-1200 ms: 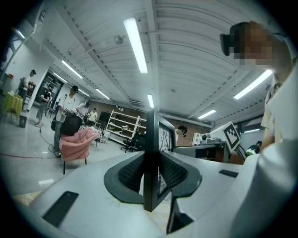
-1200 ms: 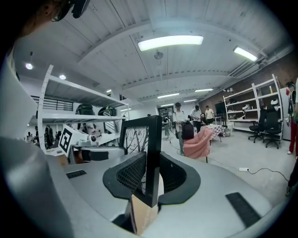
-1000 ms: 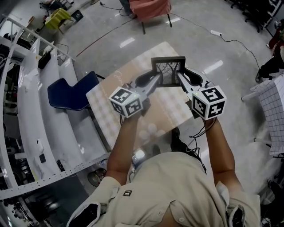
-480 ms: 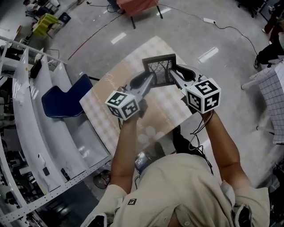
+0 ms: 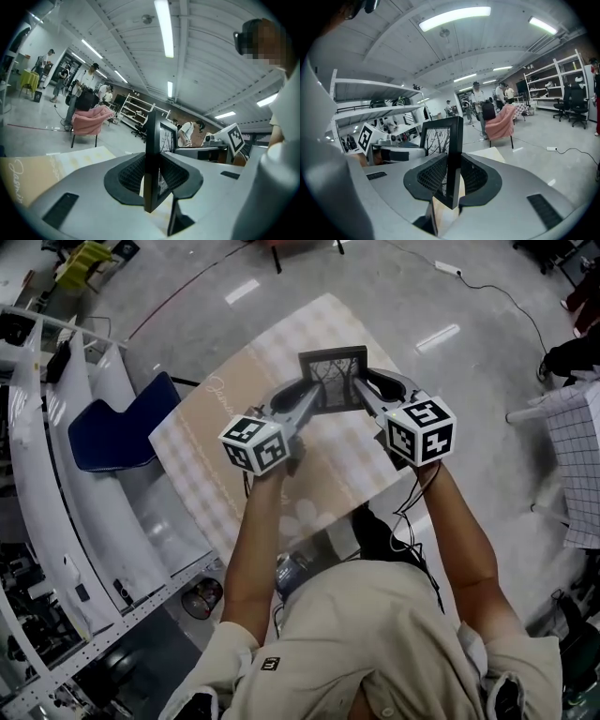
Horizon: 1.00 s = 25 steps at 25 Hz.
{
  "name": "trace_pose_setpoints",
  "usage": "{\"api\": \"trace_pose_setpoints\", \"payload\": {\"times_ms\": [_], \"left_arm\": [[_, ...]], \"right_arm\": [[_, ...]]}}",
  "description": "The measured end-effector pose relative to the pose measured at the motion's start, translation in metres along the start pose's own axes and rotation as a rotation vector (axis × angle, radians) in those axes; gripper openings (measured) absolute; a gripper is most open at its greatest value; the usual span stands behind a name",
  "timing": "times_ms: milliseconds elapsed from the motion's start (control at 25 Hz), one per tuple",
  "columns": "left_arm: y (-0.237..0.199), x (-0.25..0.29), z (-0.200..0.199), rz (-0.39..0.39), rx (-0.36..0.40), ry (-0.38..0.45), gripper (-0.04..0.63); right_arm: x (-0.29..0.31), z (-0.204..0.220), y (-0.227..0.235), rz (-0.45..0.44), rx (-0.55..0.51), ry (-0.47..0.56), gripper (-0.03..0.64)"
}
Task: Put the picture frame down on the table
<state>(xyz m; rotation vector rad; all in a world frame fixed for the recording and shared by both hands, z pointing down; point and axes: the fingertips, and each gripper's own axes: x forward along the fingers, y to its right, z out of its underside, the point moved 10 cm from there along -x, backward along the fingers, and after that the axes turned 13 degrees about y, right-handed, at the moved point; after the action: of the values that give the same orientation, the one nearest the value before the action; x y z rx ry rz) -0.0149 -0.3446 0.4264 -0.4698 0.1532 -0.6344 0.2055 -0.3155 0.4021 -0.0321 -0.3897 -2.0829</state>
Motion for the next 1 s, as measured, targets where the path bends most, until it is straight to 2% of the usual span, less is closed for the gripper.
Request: {"api": "trace_pose_setpoints", "payload": {"times_ms": [600,1000], "left_arm": [[-0.062,0.024,0.049,-0.081,-0.054,-0.083,0.094],[-0.088,0.029,0.087,-0.129,-0.1,-0.155,0.094]], "right_arm": [[0.053,0.056,0.041,-0.008,0.048,-0.088,0.084],[0.07,0.099,0.058,0.001,0.093,-0.166,0.084]]}}
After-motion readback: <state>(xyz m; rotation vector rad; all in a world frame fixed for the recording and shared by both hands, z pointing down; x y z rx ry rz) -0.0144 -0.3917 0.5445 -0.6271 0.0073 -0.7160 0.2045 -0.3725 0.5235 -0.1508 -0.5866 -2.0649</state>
